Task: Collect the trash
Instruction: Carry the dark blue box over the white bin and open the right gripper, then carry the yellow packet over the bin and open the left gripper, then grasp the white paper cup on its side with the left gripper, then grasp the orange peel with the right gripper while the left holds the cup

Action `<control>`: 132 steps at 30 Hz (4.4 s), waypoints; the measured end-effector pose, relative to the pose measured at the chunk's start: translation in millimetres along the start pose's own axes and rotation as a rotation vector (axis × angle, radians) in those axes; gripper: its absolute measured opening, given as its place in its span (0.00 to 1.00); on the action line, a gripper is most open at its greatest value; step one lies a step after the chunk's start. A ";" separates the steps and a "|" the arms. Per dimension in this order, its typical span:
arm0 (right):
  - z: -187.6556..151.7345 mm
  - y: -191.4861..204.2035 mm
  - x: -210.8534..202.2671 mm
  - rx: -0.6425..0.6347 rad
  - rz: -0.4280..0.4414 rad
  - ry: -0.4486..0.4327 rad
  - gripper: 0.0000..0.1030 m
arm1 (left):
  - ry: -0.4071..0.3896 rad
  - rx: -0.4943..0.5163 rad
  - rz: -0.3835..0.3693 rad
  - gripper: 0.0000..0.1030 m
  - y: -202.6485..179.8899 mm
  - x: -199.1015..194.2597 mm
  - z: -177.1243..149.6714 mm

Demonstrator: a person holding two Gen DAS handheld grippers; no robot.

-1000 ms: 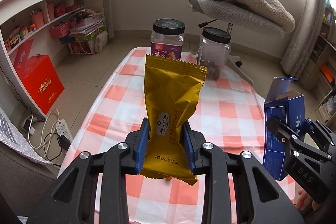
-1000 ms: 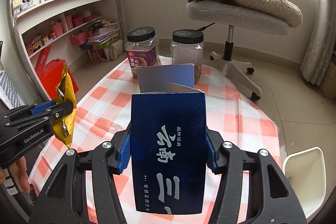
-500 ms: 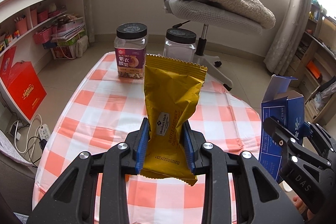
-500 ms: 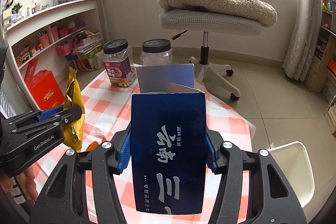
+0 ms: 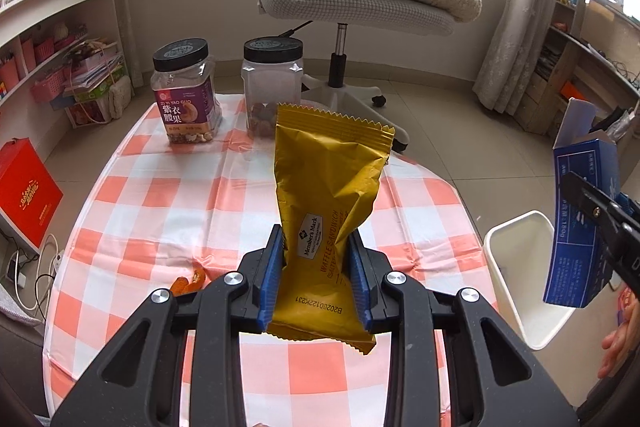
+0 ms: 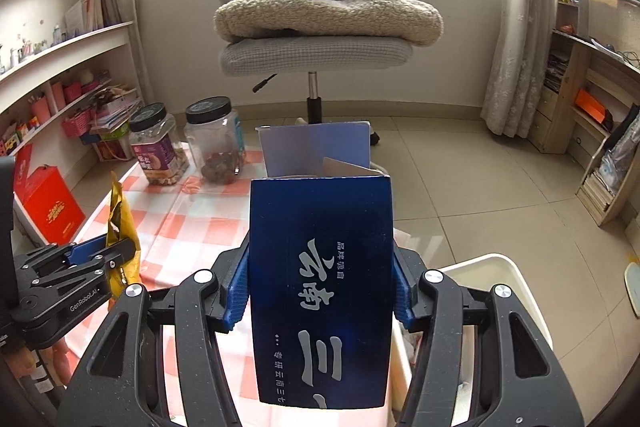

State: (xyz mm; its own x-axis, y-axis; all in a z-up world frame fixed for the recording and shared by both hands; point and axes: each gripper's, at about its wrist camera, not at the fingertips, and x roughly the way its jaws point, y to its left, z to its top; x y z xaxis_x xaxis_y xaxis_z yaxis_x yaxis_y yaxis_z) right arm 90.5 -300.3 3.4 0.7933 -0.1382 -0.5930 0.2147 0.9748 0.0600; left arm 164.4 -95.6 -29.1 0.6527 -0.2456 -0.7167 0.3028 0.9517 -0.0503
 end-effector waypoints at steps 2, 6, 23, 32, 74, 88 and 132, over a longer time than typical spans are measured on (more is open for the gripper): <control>-1.8 -17.9 -2.3 0.025 -0.032 0.002 0.52 | 0.005 0.013 -0.004 0.30 -7.6 2.9 -1.6; -4.7 -51.9 -5.3 0.077 -0.098 0.015 0.52 | 0.011 0.042 -0.015 0.30 -22.9 7.5 -4.4; -18.0 -173.8 -36.2 0.308 -0.364 0.025 0.86 | 0.031 0.174 -0.152 0.30 -126.9 18.9 -9.6; -28.1 -216.4 -54.7 0.373 -0.415 0.020 0.89 | 0.088 0.200 -0.250 0.31 -196.5 31.9 -9.4; -22.6 -150.9 -39.0 0.257 -0.286 0.104 0.93 | 0.476 0.606 -0.294 0.80 -112.0 11.4 -77.4; -16.4 -75.0 -0.2 0.165 -0.185 0.167 0.93 | 0.521 -0.082 -0.124 0.87 -8.4 -10.6 -134.7; -87.8 289.1 150.8 -0.224 0.271 0.448 0.82 | 0.121 -0.420 0.108 0.76 227.6 -57.0 -11.4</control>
State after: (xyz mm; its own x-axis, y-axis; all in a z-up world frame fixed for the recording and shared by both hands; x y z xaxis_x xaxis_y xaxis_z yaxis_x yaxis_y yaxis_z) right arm 222.2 -24.0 -139.2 0.4733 0.1617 -0.8659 -0.1274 0.9852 0.1144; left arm 188.2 137.1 -7.6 0.5712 -0.1412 -0.8086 -0.0874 0.9690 -0.2310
